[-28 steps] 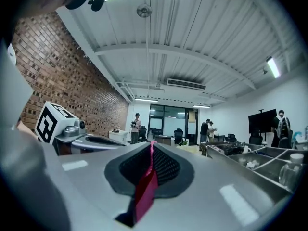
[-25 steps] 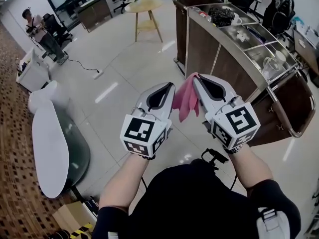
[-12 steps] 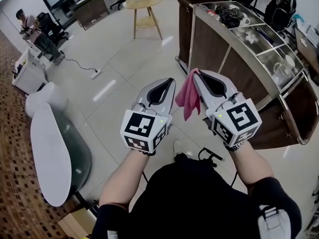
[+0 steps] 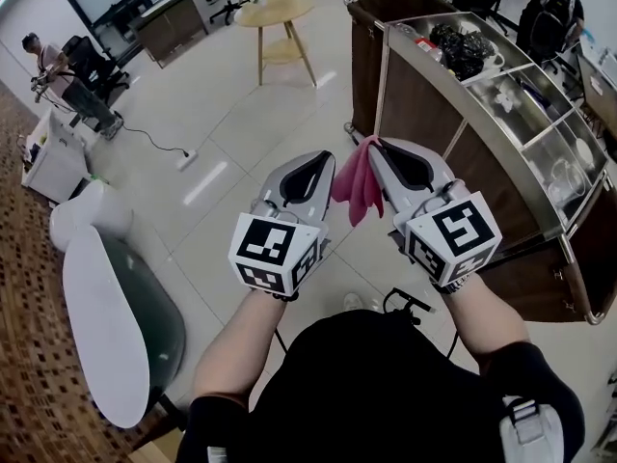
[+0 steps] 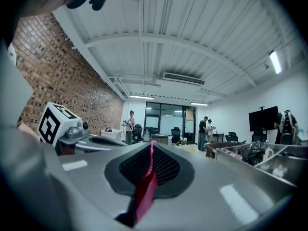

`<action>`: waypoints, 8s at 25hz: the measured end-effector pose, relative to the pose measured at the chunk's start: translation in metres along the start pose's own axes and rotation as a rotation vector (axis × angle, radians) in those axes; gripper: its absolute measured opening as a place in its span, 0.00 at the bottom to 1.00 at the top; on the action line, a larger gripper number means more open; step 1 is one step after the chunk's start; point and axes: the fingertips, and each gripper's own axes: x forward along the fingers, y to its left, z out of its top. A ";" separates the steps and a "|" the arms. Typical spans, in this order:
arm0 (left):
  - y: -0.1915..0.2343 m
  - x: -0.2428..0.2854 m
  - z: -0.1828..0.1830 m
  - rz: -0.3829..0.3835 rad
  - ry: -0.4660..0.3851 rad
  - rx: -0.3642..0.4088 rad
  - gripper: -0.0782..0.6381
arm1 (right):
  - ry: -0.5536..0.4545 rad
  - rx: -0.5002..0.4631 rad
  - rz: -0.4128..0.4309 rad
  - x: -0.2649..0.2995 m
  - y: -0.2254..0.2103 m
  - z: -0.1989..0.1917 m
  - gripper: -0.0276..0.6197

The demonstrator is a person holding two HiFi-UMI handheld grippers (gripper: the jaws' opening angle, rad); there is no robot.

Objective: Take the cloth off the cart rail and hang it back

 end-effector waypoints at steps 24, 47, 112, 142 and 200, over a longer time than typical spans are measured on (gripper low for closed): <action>0.213 0.064 0.001 -0.231 -0.014 -0.037 0.11 | 0.038 -0.039 -0.255 0.213 -0.033 -0.001 0.06; 0.327 0.171 -0.018 -0.371 -0.012 -0.047 0.11 | 0.036 -0.051 -0.388 0.338 -0.115 -0.012 0.06; 0.467 0.587 0.011 -0.885 -0.019 -0.149 0.11 | 0.172 -0.015 -0.964 0.523 -0.527 -0.005 0.06; 0.453 0.667 -0.015 -0.886 0.092 -0.183 0.11 | 0.310 0.202 -0.906 0.528 -0.621 -0.078 0.29; 0.418 0.308 0.031 -0.866 -0.066 -0.129 0.11 | 0.129 -0.046 -0.860 0.465 -0.200 -0.007 0.04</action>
